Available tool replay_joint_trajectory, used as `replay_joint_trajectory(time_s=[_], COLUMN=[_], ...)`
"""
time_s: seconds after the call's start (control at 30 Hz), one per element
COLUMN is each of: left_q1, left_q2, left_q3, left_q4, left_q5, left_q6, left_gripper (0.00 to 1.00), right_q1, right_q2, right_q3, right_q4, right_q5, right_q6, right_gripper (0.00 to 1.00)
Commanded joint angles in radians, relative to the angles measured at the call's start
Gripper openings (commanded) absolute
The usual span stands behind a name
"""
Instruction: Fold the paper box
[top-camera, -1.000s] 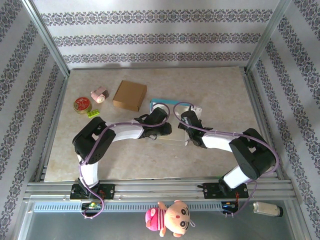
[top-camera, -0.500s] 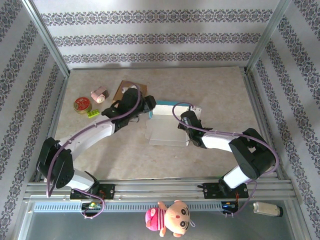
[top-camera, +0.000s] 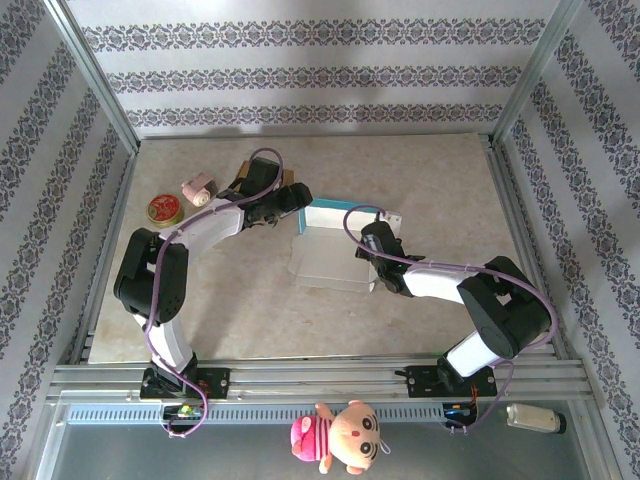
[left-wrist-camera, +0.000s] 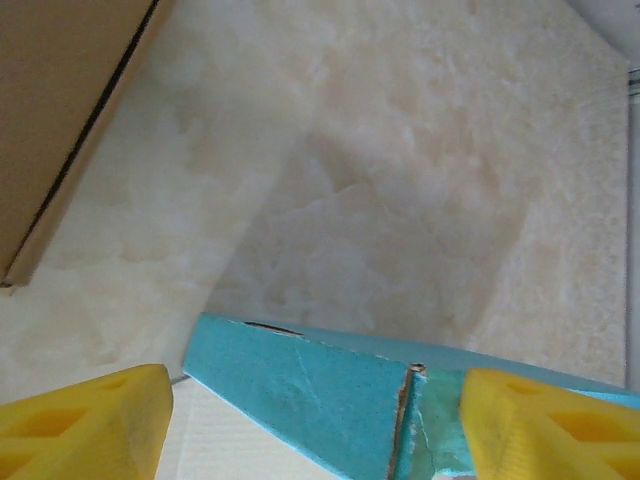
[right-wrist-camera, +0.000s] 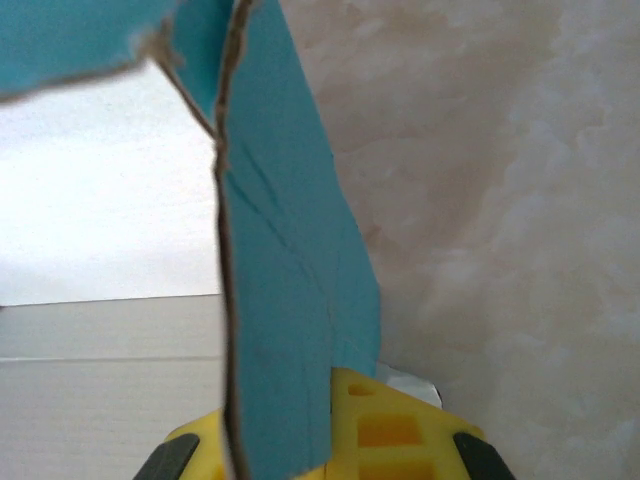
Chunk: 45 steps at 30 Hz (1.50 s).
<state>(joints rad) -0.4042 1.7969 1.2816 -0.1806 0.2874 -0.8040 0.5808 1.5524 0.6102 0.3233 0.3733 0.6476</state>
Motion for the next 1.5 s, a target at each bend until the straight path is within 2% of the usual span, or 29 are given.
replay_joint_trajectory(time_s=[0.0, 0.17, 0.3, 0.43, 0.6, 0.73, 0.83, 0.93, 1.0, 1.1, 1.2, 1.23, 1.3, 1.47], left_q1=[-0.009, -0.009, -0.010, -0.010, -0.010, -0.012, -0.012, -0.014, -0.016, -0.015, -0.017, -0.016, -0.016, -0.019], left_q2=[0.025, 0.021, 0.019, 0.021, 0.023, 0.024, 0.025, 0.025, 0.026, 0.031, 0.031, 0.031, 0.029, 0.036], left_q3=[-0.011, -0.035, -0.056, -0.062, -0.052, -0.032, -0.023, -0.024, -0.023, -0.024, -0.022, -0.022, -0.021, -0.012], left_q4=[0.036, 0.037, 0.067, 0.063, 0.038, 0.011, 0.002, 0.003, 0.004, 0.007, 0.010, 0.010, 0.011, 0.007], left_q5=[0.079, 0.075, 0.106, 0.098, 0.087, 0.070, 0.072, 0.072, 0.072, 0.074, 0.077, 0.076, 0.075, 0.094], left_q6=[-0.018, -0.039, -0.070, -0.067, -0.042, -0.017, -0.011, -0.008, -0.006, -0.009, -0.008, -0.009, -0.008, -0.002], left_gripper=[0.67, 0.54, 0.50, 0.48, 0.48, 0.48, 0.48, 0.48, 0.48, 0.48, 0.48, 0.48, 0.48, 0.48], right_q1=[0.016, 0.016, 0.016, 0.015, -0.005, -0.038, -0.079, -0.146, -0.224, -0.361, -0.404, -0.405, -0.403, -0.373], right_q2=[0.038, 0.056, 0.075, 0.047, -0.099, -0.282, -0.431, -0.541, -0.550, -0.472, -0.356, -0.320, -0.255, -0.121], right_q3=[-0.018, 0.009, 0.049, 0.082, 0.055, 0.024, -0.012, -0.046, -0.062, -0.047, 0.004, 0.022, 0.027, 0.064], right_q4=[-0.078, -0.090, -0.098, -0.117, -0.184, -0.285, -0.292, -0.259, -0.205, -0.183, -0.245, -0.266, -0.235, -0.172], right_q5=[-0.075, -0.092, -0.127, -0.143, -0.213, -0.290, -0.357, -0.343, -0.370, -0.601, -0.786, -0.810, -0.787, -0.643], right_q6=[-0.016, -0.003, 0.024, -0.050, -0.243, -0.318, -0.364, -0.487, -0.598, -0.784, -0.923, -0.941, -0.930, -0.971], right_gripper=[0.00, 0.00, 0.13, 0.24, 0.39, 0.53, 0.61, 0.72, 0.73, 0.72, 0.70, 0.68, 0.67, 0.62])
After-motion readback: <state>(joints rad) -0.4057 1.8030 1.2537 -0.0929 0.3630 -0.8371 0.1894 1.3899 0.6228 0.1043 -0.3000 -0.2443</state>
